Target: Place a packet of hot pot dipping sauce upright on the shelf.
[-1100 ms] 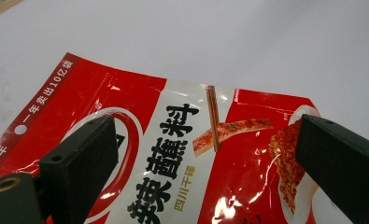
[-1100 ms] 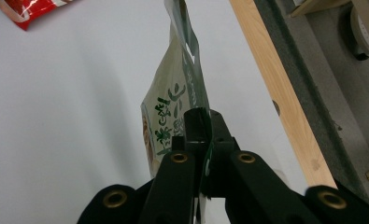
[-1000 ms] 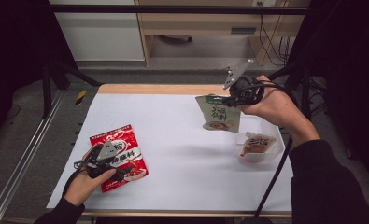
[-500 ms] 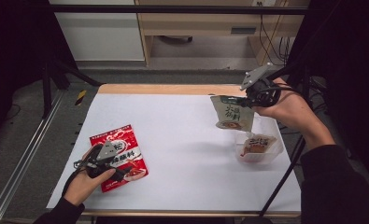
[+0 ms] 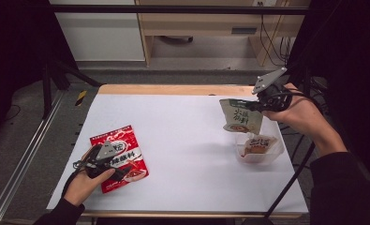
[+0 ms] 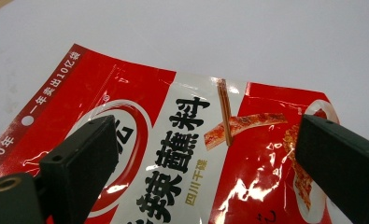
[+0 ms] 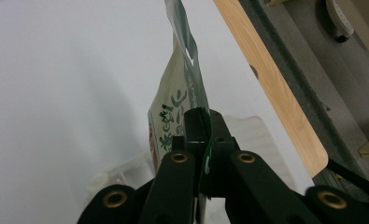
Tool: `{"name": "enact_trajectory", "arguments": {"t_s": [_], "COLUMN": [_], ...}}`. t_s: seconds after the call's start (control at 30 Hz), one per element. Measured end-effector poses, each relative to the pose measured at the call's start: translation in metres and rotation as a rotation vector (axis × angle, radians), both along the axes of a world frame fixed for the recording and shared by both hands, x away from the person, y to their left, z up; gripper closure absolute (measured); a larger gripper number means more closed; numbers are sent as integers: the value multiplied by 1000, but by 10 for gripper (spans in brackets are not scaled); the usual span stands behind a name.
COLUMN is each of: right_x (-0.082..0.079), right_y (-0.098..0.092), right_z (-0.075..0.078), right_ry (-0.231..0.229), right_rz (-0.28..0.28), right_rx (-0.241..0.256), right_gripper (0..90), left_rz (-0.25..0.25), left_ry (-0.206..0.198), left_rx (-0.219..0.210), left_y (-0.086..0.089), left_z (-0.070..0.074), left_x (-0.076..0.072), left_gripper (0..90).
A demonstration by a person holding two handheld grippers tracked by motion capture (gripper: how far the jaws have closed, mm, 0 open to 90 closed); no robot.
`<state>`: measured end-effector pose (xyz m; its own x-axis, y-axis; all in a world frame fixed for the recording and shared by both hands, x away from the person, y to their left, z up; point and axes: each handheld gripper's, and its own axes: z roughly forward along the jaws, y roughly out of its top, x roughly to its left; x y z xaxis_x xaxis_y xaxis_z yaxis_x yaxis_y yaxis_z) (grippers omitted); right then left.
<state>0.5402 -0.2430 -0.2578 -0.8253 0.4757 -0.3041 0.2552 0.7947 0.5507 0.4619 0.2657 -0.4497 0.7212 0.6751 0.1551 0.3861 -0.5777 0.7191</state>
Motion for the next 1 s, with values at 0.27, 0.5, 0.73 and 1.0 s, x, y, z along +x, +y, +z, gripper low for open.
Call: {"name": "enact_trajectory", "arguments": {"t_s": [0.27,0.5,0.73,1.0], "right_x": [-6,-9,-11,-12], "right_y": [-15,-21,-28,-34], "right_z": [-3,-7,-8,-10], "right_ry": [4,8,20,28], "right_rz": [-17,-24,-31,-38], "right_rx": [8,4,10,7], "right_gripper": [900,900,900,900], "left_rz": [5,5,6,6], "left_ry": [5,4,12,17], "left_rx": [-5,-3,-9,-9], "left_y": [2,1,2,2], "left_z": [-1,-1,-2,-2], "left_x": [1,1,2,2], "left_gripper": [58,60,60,60]}}
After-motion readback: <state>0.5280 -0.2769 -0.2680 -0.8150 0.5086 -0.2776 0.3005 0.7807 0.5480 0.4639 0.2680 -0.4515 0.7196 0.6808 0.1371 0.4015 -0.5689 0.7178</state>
